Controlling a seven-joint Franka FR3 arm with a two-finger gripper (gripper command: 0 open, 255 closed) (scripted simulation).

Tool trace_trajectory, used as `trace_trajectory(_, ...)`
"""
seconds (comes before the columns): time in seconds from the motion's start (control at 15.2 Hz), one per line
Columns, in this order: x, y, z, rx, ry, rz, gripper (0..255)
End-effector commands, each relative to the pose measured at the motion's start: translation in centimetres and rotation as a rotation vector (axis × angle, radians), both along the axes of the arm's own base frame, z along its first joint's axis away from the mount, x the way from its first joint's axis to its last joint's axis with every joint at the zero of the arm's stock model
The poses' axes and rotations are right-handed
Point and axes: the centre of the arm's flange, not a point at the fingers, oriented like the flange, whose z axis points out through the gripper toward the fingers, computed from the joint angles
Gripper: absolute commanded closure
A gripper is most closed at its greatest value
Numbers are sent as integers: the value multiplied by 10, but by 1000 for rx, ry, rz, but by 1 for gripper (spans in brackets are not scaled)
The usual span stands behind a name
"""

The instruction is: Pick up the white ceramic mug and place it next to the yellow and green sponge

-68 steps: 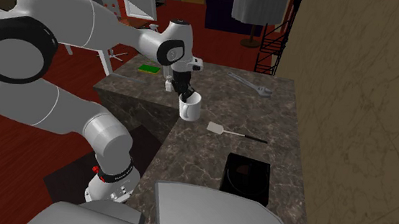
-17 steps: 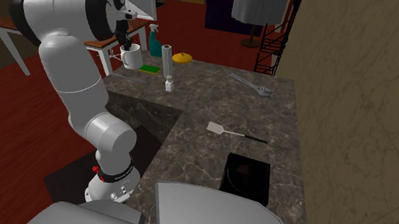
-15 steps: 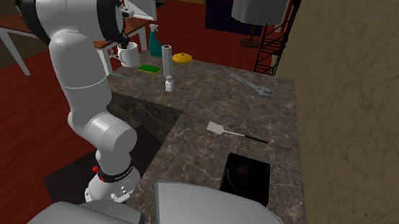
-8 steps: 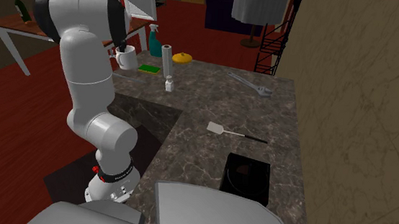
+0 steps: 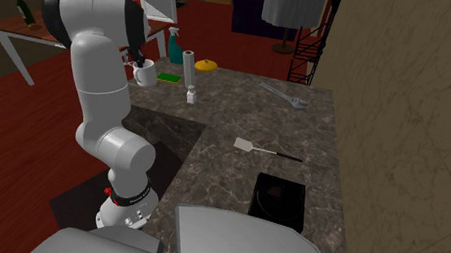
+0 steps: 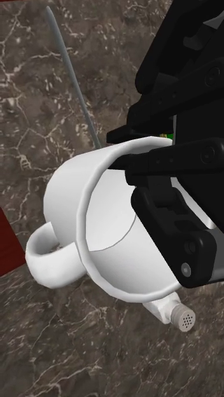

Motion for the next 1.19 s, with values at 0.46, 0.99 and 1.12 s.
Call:
trace_trajectory(0.46, 1, 0, -47, 1, -1, 0, 255)
trace_trajectory(0.99, 1, 0, -89, 1, -1, 0, 255)
trace_trajectory(1.12, 1, 0, -94, 1, -1, 0, 255)
